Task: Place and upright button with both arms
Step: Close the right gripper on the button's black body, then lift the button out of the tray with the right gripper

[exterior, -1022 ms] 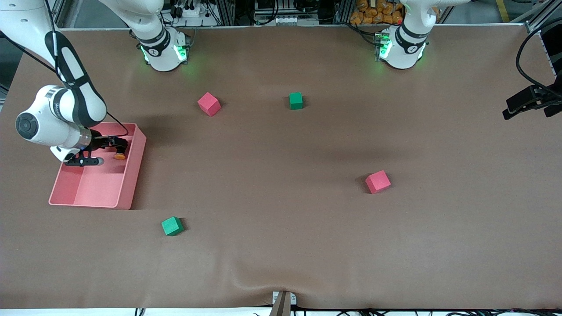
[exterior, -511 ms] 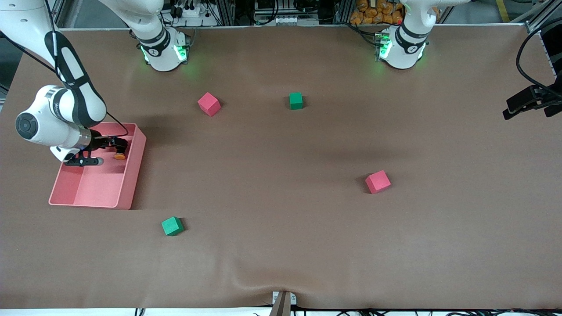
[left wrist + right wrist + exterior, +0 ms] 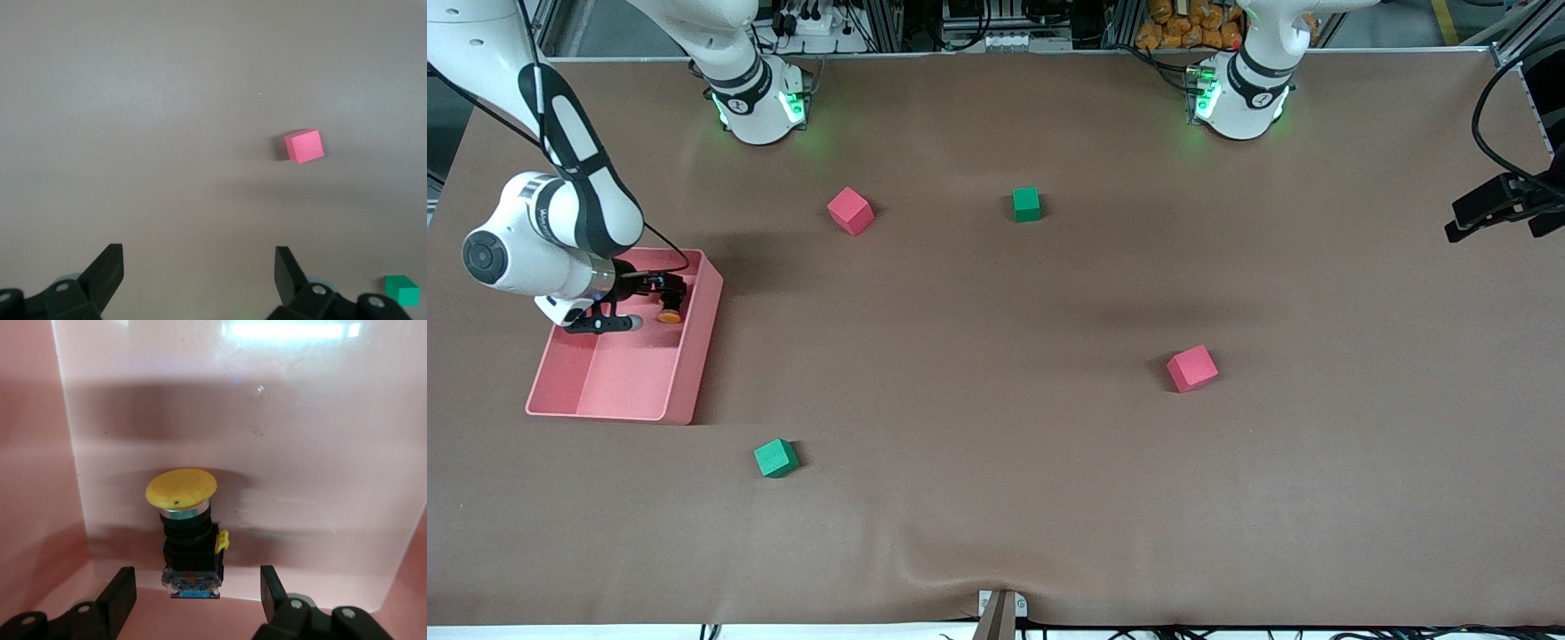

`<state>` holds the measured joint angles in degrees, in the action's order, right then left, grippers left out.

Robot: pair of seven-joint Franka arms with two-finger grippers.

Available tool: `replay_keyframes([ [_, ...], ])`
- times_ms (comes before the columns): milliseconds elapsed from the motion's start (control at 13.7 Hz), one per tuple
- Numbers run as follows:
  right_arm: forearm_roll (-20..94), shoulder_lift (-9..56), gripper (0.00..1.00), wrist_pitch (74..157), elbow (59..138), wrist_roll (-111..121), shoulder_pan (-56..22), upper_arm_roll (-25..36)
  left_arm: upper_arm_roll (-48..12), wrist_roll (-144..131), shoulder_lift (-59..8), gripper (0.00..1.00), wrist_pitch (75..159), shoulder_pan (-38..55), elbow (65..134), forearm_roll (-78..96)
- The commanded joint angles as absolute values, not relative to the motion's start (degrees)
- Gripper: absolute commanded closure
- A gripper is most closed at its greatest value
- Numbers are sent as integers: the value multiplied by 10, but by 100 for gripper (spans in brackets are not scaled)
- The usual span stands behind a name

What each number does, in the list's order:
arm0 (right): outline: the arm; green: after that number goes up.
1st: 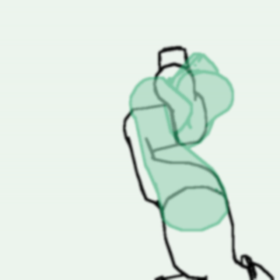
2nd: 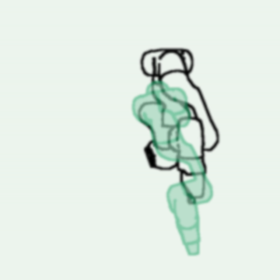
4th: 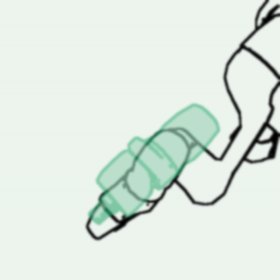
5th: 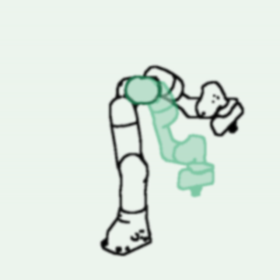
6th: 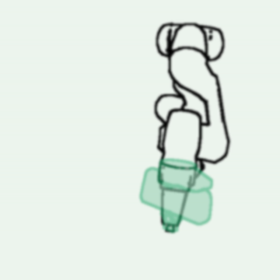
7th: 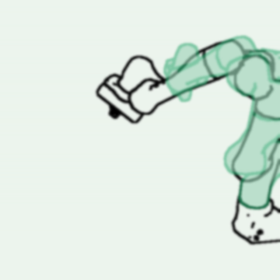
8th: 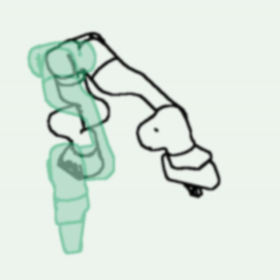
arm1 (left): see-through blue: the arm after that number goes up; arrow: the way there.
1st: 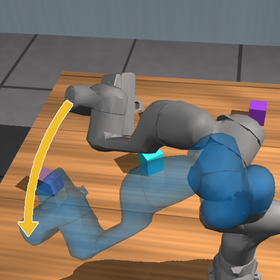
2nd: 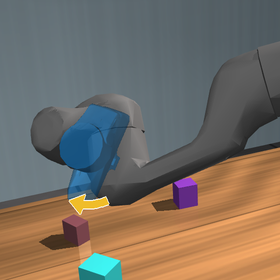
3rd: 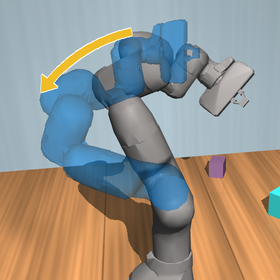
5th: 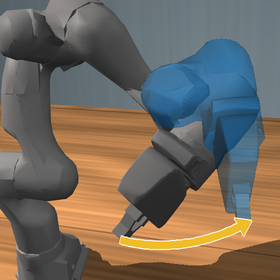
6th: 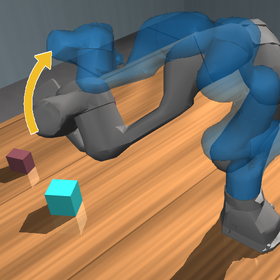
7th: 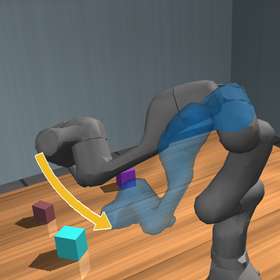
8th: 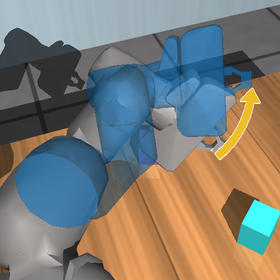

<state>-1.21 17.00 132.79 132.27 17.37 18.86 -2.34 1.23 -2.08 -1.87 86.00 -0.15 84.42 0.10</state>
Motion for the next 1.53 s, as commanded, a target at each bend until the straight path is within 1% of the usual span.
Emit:
replay_keyframes([
  [0, -13, 167, 23, 1325, 1328, 184, 195, -26, 12, -7, -21, 0, 855, -3, 838, 11],
  [292, -13, 169, 24, 1326, 1328, 183, 195, -26, 12, -6, -21, 0, 855, -3, 839, 11],
  [584, -13, 192, 25, 1352, 1322, 183, 199, -25, 12, -6, -22, 0, 853, -4, 841, 11],
  [949, -13, 199, 25, 1361, 1316, 182, 200, -25, 12, -6, -22, 0, 853, -4, 842, 11],
  [1022, -13, 200, 29, 1361, 1315, 182, 200, -25, 12, -6, -22, 0, 853, -4, 842, 11],
  [1241, -13, 201, 48, 1361, 1311, 181, 200, -25, 12, -6, -22, 0, 853, -3, 842, 11],
  [1460, -12, 201, 61, 1361, 1307, 179, 201, -25, 12, -6, -22, 0, 853, -4, 841, 11],
])
